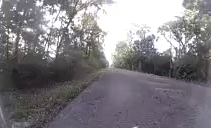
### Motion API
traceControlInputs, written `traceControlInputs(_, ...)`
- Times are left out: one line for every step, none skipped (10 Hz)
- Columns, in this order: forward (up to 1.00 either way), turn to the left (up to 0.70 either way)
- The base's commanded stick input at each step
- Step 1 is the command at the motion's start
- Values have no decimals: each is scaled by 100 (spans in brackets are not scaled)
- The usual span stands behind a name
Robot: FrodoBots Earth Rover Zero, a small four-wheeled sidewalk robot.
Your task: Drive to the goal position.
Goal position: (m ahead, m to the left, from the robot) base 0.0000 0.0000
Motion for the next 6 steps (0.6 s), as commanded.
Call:
traceControlInputs(5, 0)
traceControlInputs(5, 0)
traceControlInputs(5, 0)
traceControlInputs(5, 0)
traceControlInputs(5, 0)
traceControlInputs(5, 0)
